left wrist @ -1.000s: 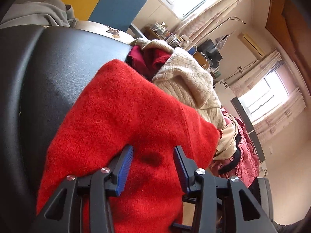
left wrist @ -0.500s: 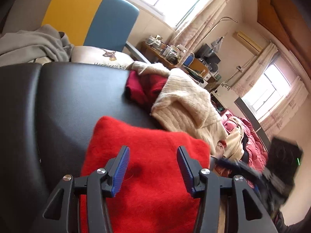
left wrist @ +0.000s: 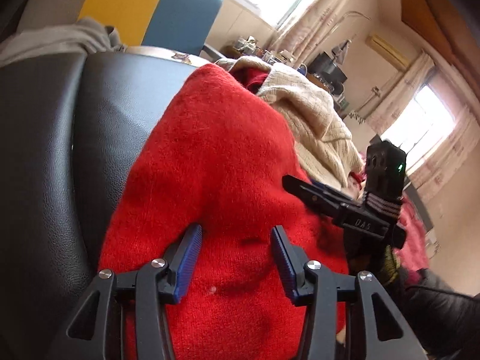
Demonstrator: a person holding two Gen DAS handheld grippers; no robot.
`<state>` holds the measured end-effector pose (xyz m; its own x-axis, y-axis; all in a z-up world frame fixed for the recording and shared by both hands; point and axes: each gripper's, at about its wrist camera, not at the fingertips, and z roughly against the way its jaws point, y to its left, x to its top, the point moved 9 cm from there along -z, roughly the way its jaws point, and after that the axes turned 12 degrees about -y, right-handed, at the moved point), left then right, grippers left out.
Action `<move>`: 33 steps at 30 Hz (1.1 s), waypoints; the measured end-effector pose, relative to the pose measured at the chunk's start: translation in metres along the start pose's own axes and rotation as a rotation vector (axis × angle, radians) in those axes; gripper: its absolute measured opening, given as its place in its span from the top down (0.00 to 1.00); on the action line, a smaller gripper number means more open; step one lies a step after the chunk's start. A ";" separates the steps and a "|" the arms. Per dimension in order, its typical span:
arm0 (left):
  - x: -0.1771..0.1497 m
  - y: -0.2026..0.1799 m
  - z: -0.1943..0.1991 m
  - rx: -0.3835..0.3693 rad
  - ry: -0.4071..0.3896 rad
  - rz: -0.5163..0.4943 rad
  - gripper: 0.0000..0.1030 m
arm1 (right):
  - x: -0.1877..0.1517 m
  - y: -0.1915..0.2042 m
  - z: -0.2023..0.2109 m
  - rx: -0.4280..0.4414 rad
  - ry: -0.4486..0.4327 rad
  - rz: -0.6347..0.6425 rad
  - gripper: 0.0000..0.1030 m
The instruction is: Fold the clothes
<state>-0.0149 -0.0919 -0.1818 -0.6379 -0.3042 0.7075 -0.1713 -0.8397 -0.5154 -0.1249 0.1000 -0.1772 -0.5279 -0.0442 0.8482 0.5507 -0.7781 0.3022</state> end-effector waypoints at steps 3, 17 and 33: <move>0.010 -0.003 0.012 0.015 -0.011 -0.030 0.51 | 0.004 -0.004 -0.006 0.008 0.017 -0.024 0.09; 0.064 0.053 0.006 -0.099 0.063 0.042 0.40 | -0.002 -0.005 0.080 0.086 0.145 -0.393 0.00; 0.046 0.048 -0.049 -0.385 0.286 0.084 0.19 | -0.020 0.030 0.034 0.204 0.199 -0.462 0.00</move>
